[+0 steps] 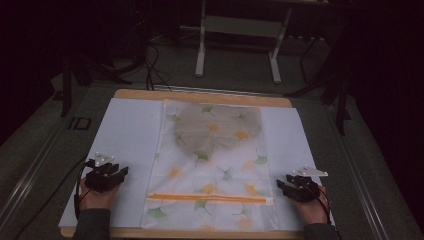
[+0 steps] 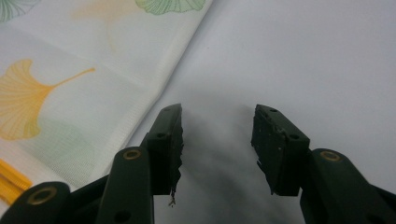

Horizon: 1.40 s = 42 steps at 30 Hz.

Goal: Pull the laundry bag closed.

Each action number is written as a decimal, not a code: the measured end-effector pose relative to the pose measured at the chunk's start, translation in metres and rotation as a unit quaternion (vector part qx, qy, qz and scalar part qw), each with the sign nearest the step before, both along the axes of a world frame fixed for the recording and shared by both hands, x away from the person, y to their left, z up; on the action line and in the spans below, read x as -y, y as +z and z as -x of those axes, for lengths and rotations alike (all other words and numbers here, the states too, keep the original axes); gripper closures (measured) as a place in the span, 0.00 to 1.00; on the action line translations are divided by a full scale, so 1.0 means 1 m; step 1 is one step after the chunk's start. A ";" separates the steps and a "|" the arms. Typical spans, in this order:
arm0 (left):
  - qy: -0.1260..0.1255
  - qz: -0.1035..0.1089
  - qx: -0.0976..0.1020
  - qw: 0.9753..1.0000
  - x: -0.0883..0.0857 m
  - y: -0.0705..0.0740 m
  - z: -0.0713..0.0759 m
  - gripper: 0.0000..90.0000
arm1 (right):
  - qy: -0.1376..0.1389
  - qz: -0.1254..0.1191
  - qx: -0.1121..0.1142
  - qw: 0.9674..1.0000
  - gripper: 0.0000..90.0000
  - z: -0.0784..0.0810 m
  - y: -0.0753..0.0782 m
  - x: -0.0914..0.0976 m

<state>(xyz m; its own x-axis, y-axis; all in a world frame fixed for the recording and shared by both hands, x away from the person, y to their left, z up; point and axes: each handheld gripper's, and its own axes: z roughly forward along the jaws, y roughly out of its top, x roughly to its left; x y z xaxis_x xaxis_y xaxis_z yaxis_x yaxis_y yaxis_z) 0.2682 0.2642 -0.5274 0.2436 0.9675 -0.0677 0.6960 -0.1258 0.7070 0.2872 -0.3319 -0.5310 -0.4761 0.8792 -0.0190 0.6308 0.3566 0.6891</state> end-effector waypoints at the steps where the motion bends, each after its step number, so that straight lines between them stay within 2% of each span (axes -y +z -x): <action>1: -0.006 -0.002 0.004 1.000 0.000 0.001 0.002 0.67 | 0.000 0.000 0.000 1.000 0.58 0.000 0.000 0.000; 2: -0.017 -0.011 0.008 1.000 0.002 0.003 0.004 0.68 | 0.005 0.007 -0.001 1.000 0.57 0.001 0.001 -0.002; 5: -0.028 -0.010 0.015 0.999 0.002 0.005 0.006 0.68 | 0.012 0.007 -0.002 1.000 0.57 0.002 0.003 -0.004; 8: -0.053 -0.008 0.024 0.998 0.002 0.007 0.009 0.68 | 0.025 0.012 -0.008 1.000 0.59 0.002 0.006 -0.006; 11: -0.059 -0.009 0.025 0.998 0.002 0.007 0.010 0.69 | 0.026 0.014 -0.009 1.000 0.59 0.002 0.006 -0.007; 13: -0.068 -0.013 0.032 0.997 0.002 0.010 0.014 0.69 | 0.038 0.015 -0.013 0.999 0.59 -0.001 0.010 -0.009; 18: -0.073 -0.010 0.032 0.997 0.001 0.009 0.016 0.68 | 0.053 0.027 -0.020 0.998 0.58 -0.003 0.016 -0.015; 19: -0.074 -0.012 0.026 0.997 0.001 0.008 0.015 0.68 | 0.068 0.033 -0.020 0.997 0.58 -0.005 0.019 -0.018; 30: -0.086 -0.025 0.020 0.996 0.006 0.009 0.017 0.69 | 0.114 0.054 -0.028 0.992 0.58 -0.012 0.033 -0.035; 32: -0.086 -0.024 0.021 0.996 0.007 0.009 0.017 0.69 | 0.125 0.063 -0.030 0.990 0.59 -0.013 0.035 -0.042; 33: -0.084 -0.015 0.021 0.996 0.008 0.009 0.017 0.69 | 0.130 0.061 -0.033 0.989 0.59 -0.014 0.035 -0.044; 36: -0.085 -0.013 0.022 0.996 0.011 0.009 0.018 0.69 | 0.140 0.060 -0.035 0.988 0.60 -0.016 0.036 -0.049; 42: -0.095 -0.030 0.019 0.995 0.020 0.007 0.016 0.67 | 0.156 0.066 -0.031 0.985 0.58 -0.019 0.040 -0.062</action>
